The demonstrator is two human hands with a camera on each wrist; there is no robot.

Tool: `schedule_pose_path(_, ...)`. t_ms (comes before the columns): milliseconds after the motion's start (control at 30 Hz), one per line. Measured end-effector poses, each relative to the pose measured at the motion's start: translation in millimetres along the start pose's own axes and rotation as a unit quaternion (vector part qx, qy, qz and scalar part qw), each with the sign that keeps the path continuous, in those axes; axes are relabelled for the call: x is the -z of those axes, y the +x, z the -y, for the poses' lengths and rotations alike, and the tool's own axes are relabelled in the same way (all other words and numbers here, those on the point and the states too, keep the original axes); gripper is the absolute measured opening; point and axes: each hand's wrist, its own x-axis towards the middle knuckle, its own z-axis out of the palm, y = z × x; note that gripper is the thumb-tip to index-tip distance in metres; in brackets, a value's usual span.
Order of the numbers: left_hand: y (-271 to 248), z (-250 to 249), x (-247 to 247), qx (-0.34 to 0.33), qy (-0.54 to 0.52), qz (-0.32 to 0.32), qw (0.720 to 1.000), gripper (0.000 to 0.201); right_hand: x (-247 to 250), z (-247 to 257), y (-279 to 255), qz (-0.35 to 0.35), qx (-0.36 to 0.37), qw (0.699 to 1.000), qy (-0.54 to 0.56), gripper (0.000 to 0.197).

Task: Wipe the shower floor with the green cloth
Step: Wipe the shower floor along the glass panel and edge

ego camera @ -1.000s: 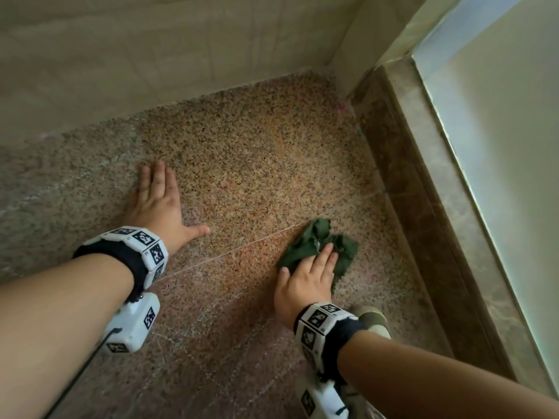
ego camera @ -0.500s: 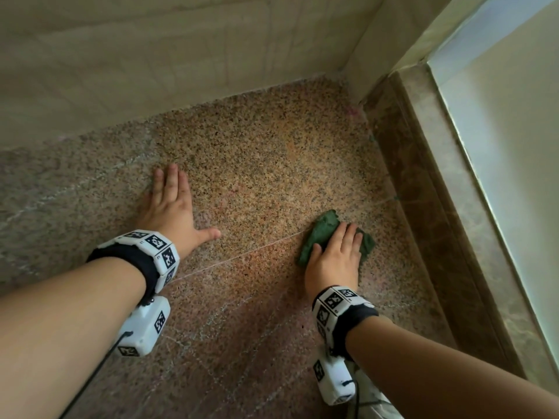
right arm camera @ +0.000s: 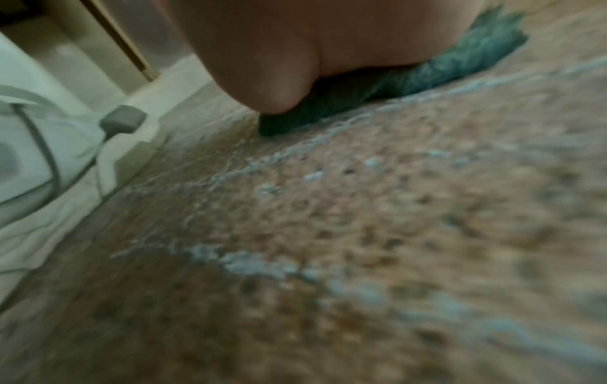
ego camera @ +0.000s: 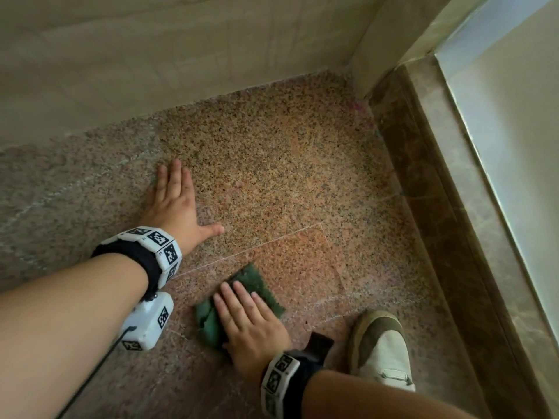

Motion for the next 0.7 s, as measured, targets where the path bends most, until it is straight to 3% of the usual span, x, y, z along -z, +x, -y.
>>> schedule_pose_path(67,-1,-1,0,-0.003,-0.002,0.004,1.000,0.128,18,-27,2,-0.005,-0.023,0.999,-0.027,0.073)
schedule_pose_path(133,-1,-1,1,-0.003,-0.006,0.004,1.000,0.128,47,-76,6,-0.058,-0.149,0.987,-0.015,0.074)
schedule_pose_path(200,-2,-1,2,-0.001,-0.005,0.008,1.000,0.129,74,-129,6,-0.123,-0.315,0.940,0.035,0.073)
schedule_pose_path(267,-3,-2,3,-0.004,0.001,0.013,1.000,0.129,91,-165,1,-0.154,-0.451,0.873,0.104,0.074)
schedule_pose_path(333,-3,-2,4,-0.004,0.002,0.012,1.000,0.129,93,-171,9,-0.188,-0.500,0.833,0.147,0.075)
schedule_pose_path(433,-5,-1,4,-0.004,-0.006,0.014,1.000,0.128,89,-139,29,-0.217,-0.491,0.824,0.180,0.077)
schedule_pose_path(533,-4,-1,4,-0.006,-0.003,0.015,1.000,0.128,75,-96,40,-0.192,-0.412,0.879,0.146,0.080)
schedule_pose_path(633,-3,0,3,-0.006,0.003,0.006,1.000,0.127,51,-28,48,-0.128,-0.232,0.960,0.094,0.079)
schedule_pose_path(700,-3,0,3,-0.009,0.004,0.001,1.000,0.127,29,8,49,-0.093,-0.087,0.991,0.043,0.078)
